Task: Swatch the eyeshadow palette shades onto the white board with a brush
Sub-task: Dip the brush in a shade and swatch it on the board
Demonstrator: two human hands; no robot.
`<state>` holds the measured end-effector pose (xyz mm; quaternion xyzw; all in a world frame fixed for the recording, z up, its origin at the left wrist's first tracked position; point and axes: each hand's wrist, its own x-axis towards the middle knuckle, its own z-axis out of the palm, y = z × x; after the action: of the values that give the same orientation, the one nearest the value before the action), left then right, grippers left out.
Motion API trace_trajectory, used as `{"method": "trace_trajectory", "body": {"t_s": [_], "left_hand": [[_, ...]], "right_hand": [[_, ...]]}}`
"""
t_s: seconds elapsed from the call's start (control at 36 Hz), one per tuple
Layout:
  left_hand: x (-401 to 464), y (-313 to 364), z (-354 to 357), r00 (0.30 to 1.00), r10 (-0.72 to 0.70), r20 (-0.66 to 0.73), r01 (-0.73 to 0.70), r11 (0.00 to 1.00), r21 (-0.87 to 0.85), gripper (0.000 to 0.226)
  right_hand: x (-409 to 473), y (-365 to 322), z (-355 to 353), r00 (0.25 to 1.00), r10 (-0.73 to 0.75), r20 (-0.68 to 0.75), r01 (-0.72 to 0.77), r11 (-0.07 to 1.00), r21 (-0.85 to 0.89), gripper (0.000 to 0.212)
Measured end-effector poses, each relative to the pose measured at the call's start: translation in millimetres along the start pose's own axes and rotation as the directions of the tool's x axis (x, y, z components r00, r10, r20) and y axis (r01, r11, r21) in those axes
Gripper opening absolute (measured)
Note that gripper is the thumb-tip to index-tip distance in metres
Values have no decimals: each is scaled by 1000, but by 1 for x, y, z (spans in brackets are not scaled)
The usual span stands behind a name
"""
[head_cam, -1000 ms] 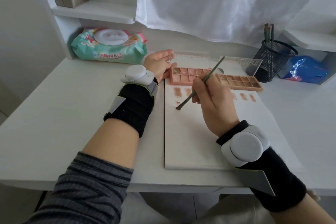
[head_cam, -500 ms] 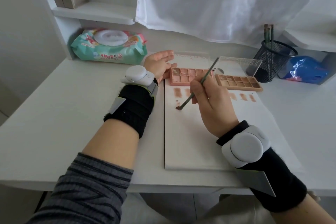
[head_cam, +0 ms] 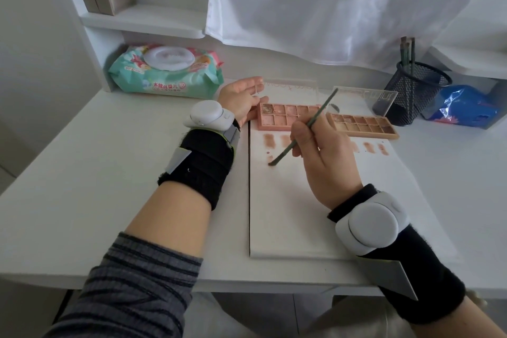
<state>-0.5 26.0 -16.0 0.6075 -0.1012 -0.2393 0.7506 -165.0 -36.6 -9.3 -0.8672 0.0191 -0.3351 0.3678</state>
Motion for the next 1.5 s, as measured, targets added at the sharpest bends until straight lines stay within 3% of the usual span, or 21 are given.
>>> {"method": "trace_trajectory", "body": {"t_s": [0.08, 0.36, 0.53, 0.81, 1.03, 1.22, 1.39, 1.5], "left_hand": [[0, 0, 1, 1000, -2, -2, 2, 1000, -5, 45], [-1, 0, 1, 1000, 3, -7, -3, 1000, -7, 44], [0, 0, 1, 1000, -6, -5, 6, 1000, -6, 44], [0, 0, 1, 1000, -5, -4, 5, 1000, -14, 45], [2, -1, 0, 1000, -4, 1, 4, 1000, -9, 44], [2, -1, 0, 1000, -1, 4, 1, 1000, -12, 45], [2, -1, -1, 1000, -6, 14, 6, 1000, -3, 46], [0, 0, -1, 1000, -4, 19, 4, 1000, -3, 46]], "right_hand": [[1, 0, 1, 998, 37, -41, -36, 999, 26, 17], [1, 2, 1, 999, 14, 53, -13, 1000, -22, 27], [2, 0, 1, 995, 74, -63, -71, 996, 47, 17], [3, 2, 2, 998, 44, 37, -44, 999, 2, 20], [3, 2, 2, 995, 68, -66, -64, 996, 59, 18], [3, 4, 2, 999, 51, 15, -51, 999, -4, 21], [4, 5, 1, 990, 89, -113, -81, 994, 72, 19], [5, 5, 2, 993, 85, -84, -82, 996, 34, 17]]}}
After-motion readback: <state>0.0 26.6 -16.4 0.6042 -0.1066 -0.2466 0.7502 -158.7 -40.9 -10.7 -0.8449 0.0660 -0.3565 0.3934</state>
